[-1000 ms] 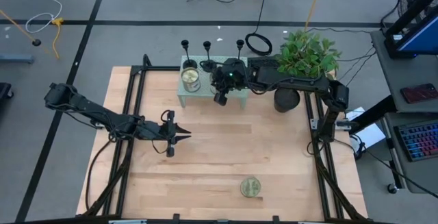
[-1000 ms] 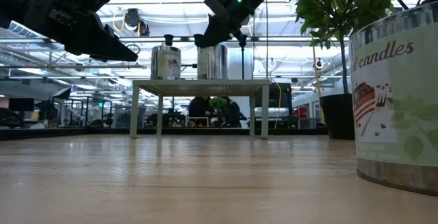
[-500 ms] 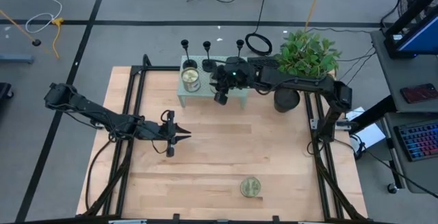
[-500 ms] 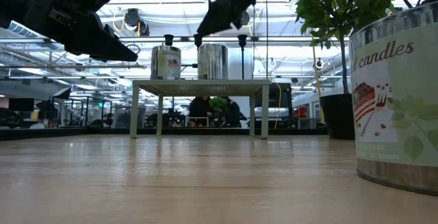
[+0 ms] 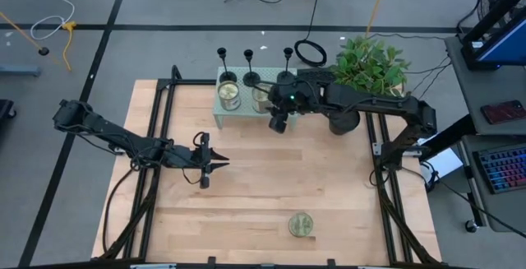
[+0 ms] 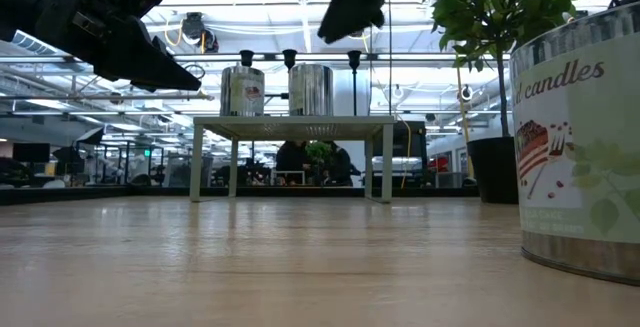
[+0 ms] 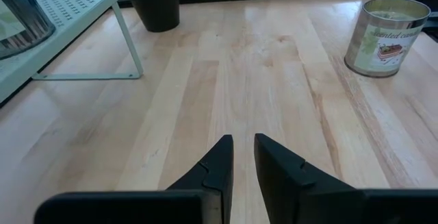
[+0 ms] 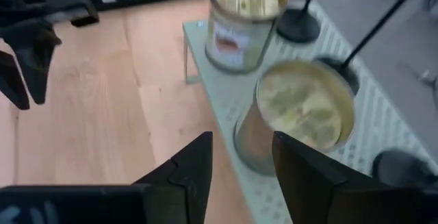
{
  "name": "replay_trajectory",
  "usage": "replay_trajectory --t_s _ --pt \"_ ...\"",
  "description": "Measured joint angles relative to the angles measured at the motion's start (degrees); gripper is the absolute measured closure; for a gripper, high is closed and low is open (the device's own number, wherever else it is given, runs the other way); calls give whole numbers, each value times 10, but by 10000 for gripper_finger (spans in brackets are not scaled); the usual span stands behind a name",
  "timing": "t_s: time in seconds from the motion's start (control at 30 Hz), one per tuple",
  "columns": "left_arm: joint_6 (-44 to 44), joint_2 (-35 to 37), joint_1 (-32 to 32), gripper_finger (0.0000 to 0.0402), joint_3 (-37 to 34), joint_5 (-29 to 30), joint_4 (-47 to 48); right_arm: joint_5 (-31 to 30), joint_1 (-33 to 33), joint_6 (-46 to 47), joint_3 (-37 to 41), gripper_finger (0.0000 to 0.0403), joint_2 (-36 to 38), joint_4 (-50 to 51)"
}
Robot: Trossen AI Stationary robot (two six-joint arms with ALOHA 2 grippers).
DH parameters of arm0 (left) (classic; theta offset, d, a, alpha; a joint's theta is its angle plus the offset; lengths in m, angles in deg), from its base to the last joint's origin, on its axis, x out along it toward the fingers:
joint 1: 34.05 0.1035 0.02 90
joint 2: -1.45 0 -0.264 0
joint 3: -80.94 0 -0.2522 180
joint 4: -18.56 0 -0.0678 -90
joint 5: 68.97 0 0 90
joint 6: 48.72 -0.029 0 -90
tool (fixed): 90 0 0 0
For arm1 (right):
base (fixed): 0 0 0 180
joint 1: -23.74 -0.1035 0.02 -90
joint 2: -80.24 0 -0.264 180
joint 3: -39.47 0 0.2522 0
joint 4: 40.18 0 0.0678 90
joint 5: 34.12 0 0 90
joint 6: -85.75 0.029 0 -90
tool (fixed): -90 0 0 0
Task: Pick & Place candle stick holders
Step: Put the top green scented candle on the shelf, then put the scented candle on the shelf
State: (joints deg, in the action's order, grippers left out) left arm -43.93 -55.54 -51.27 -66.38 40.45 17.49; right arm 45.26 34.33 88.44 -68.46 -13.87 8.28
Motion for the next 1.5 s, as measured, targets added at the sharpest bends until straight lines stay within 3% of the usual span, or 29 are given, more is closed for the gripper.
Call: replay_trajectory --t_s 0.13,0.33,0.57,0.87,1.2,1.5 --pt "5 0 0 334 0 0 0 -4 3 25 40 258 -1 -14" --pt "14 0 0 334 0 0 0 -77 8 23 95 257 -2 -41" --pt "14 0 0 334 0 0 0 -70 34 6 160 257 -2 -152" --pt "14 0 0 334 0 0 0 12 62 -23 195 257 -2 -240" --pt "18 0 0 334 0 0 0 16 60 -49 196 257 -1 -242" --pt "19 0 0 334 0 0 0 19 9 -12 196 257 69 -159"
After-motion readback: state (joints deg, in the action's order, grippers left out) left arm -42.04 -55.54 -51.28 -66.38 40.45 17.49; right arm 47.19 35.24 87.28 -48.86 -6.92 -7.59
